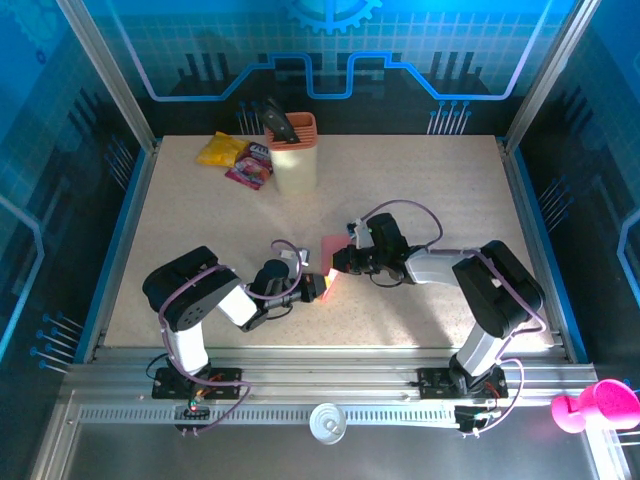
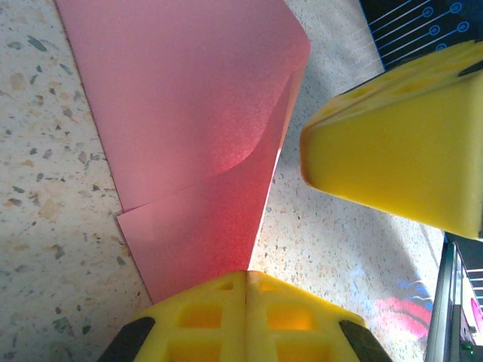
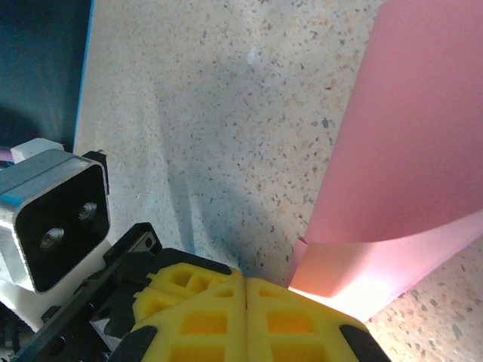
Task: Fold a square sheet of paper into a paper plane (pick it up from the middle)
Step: Fold the wing for the fifth time at the center of the table.
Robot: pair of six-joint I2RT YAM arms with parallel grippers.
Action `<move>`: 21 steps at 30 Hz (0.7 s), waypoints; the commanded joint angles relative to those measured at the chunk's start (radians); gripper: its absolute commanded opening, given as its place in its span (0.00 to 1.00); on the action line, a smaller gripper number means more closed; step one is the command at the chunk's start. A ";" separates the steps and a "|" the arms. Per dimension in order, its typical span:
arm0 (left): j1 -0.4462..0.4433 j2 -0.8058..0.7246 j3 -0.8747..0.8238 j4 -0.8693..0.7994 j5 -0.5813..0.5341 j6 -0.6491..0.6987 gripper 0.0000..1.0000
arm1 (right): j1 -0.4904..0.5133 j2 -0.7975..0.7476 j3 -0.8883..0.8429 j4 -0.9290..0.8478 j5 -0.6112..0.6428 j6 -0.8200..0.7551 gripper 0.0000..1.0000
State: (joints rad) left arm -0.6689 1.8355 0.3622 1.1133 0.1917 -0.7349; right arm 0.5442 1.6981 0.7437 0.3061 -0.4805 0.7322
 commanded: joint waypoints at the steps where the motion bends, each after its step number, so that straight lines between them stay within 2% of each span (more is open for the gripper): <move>1: 0.014 0.070 -0.025 -0.224 -0.037 0.020 0.00 | -0.003 0.035 -0.034 0.058 -0.025 0.008 0.00; 21: 0.014 0.071 -0.017 -0.238 -0.029 0.023 0.00 | -0.004 0.116 0.000 0.071 -0.036 0.004 0.00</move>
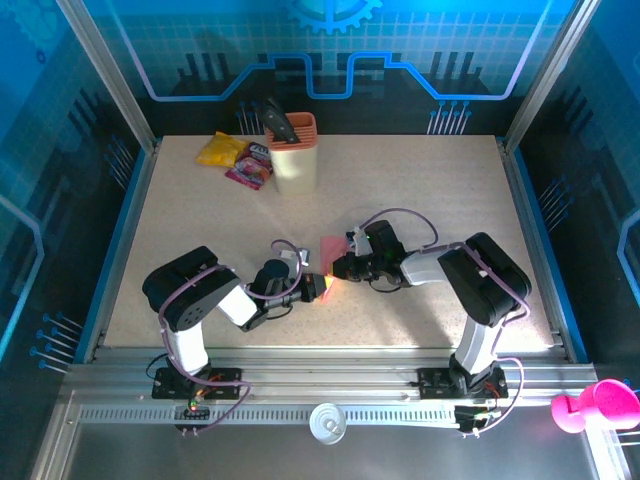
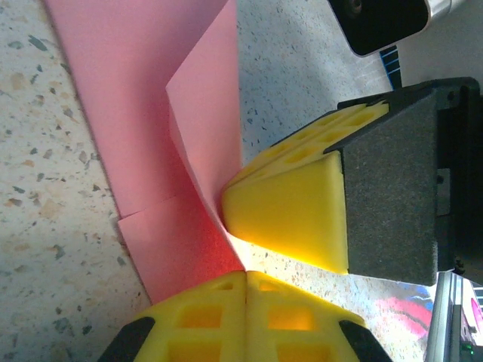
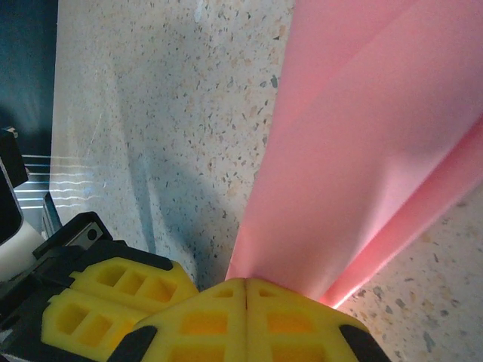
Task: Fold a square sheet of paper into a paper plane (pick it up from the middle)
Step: Fold the wing for the fifth time at the center of the table.
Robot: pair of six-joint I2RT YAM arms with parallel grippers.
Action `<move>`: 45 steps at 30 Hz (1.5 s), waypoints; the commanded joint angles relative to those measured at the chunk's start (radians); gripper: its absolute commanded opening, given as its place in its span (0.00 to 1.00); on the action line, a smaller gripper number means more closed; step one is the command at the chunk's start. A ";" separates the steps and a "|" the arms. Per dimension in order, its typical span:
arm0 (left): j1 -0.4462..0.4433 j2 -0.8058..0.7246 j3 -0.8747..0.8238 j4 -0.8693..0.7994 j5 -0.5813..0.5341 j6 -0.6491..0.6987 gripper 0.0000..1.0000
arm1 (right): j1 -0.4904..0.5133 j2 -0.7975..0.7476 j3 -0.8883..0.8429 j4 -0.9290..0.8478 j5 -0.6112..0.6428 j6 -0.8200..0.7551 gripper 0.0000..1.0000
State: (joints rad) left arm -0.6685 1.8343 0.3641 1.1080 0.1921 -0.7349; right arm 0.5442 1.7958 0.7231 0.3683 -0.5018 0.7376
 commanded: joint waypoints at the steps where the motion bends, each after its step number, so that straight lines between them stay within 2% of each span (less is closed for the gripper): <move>1: 0.014 0.071 -0.018 -0.234 -0.029 0.025 0.00 | -0.004 0.016 0.021 0.012 -0.017 0.002 0.00; 28: 0.013 0.057 -0.012 -0.249 -0.029 0.025 0.00 | -0.011 0.110 0.061 -0.094 0.027 -0.009 0.00; 31: 0.013 0.032 -0.023 -0.236 -0.032 0.020 0.01 | -0.011 0.123 0.073 -0.161 0.042 -0.014 0.00; 35: 0.017 -0.060 -0.042 -0.255 -0.043 0.013 0.17 | -0.013 0.135 0.080 -0.218 0.062 -0.021 0.00; 40: 0.017 -0.232 -0.038 -0.379 -0.074 0.031 0.39 | -0.013 0.140 0.080 -0.249 0.073 -0.021 0.00; 43: 0.017 -0.315 -0.001 -0.486 -0.060 0.071 0.40 | -0.011 0.143 0.081 -0.262 0.076 -0.021 0.00; 45: 0.017 -0.341 0.038 -0.549 -0.029 0.101 0.34 | -0.010 0.143 0.081 -0.265 0.077 -0.022 0.00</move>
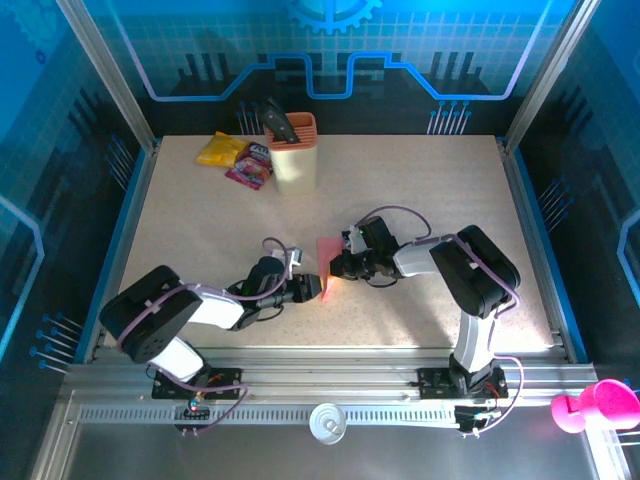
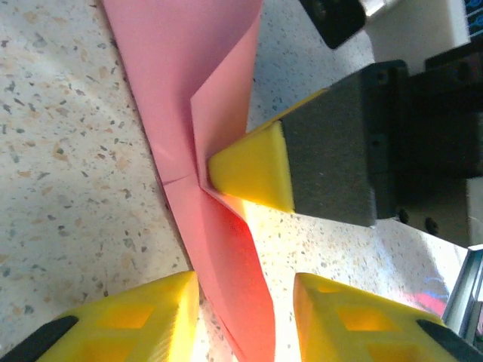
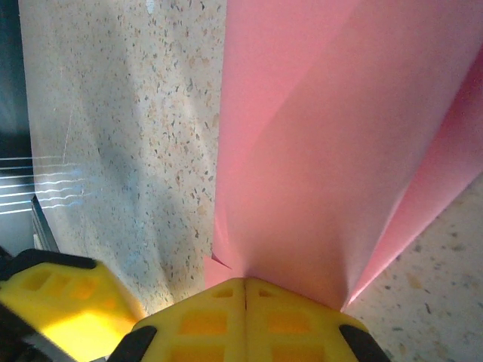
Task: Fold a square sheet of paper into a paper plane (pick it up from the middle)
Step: Fold the wing for the fifth time at the center of the table.
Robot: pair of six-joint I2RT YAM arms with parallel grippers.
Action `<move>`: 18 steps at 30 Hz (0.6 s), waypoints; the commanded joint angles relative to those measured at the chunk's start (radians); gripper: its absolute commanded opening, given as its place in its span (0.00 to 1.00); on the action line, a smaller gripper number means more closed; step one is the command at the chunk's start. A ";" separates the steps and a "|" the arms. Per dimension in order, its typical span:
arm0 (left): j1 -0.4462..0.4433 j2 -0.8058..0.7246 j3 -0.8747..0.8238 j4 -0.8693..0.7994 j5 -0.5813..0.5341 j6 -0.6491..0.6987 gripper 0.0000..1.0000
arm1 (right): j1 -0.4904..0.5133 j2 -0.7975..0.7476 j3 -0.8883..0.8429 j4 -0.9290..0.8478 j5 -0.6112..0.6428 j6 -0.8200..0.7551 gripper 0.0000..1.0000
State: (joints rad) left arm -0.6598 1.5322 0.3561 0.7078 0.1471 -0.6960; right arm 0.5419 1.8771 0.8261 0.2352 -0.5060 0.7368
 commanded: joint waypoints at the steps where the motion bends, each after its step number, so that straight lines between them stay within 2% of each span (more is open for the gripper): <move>1: 0.007 -0.045 0.070 -0.182 0.038 0.085 0.27 | -0.008 0.063 -0.024 -0.133 0.084 -0.022 0.00; 4: 0.005 -0.043 0.116 -0.226 0.094 0.121 0.08 | -0.008 0.069 -0.024 -0.135 0.084 -0.020 0.00; 7: -0.008 -0.030 0.148 -0.251 0.120 0.145 0.00 | -0.007 0.077 -0.024 -0.134 0.084 -0.017 0.00; 18: -0.076 0.047 0.254 -0.339 0.126 0.236 0.00 | -0.003 0.088 -0.018 -0.144 0.083 -0.019 0.00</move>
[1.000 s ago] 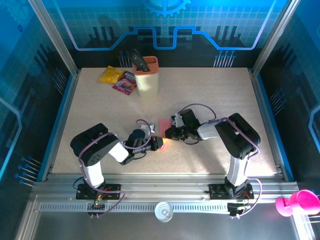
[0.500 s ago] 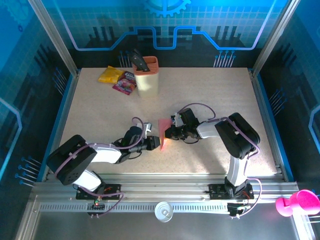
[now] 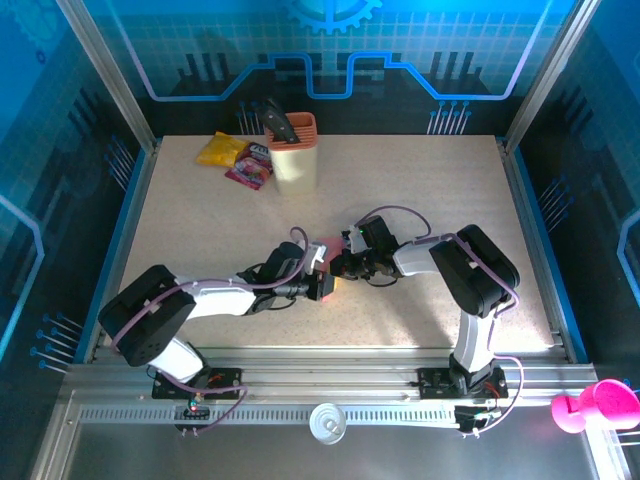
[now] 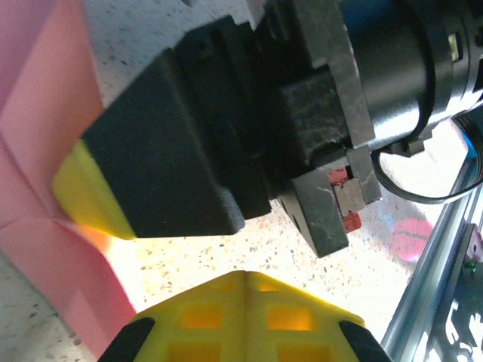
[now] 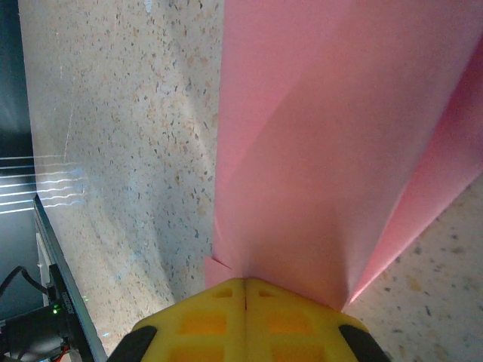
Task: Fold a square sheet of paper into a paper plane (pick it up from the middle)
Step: Fold the wing for the fifth time at the center of the table.
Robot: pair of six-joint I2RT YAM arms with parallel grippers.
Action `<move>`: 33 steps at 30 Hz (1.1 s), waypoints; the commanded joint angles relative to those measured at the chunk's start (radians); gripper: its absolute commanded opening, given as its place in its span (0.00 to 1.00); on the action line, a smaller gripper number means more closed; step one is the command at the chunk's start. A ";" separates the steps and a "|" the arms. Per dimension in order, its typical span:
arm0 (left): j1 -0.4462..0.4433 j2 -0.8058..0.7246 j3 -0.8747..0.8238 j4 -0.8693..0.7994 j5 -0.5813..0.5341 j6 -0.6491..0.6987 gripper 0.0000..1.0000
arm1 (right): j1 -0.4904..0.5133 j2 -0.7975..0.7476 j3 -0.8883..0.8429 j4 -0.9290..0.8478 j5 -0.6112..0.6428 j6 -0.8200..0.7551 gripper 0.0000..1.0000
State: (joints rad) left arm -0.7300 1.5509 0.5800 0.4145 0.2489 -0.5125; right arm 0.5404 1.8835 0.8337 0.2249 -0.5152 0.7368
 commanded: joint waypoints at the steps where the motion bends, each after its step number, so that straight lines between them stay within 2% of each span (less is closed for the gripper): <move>1: -0.006 0.038 0.034 -0.044 0.024 0.053 0.00 | -0.002 0.081 -0.026 -0.133 0.093 -0.019 0.00; 16: -0.005 0.128 0.058 -0.030 -0.051 0.081 0.00 | -0.002 0.080 -0.026 -0.143 0.093 -0.022 0.00; 33: -0.005 0.150 -0.039 -0.008 -0.065 0.053 0.00 | -0.002 0.094 -0.020 -0.164 0.105 -0.017 0.00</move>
State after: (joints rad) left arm -0.7334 1.6814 0.5747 0.4236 0.1944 -0.4644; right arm 0.5358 1.8908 0.8474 0.2008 -0.5262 0.7368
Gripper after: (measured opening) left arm 0.051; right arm 0.061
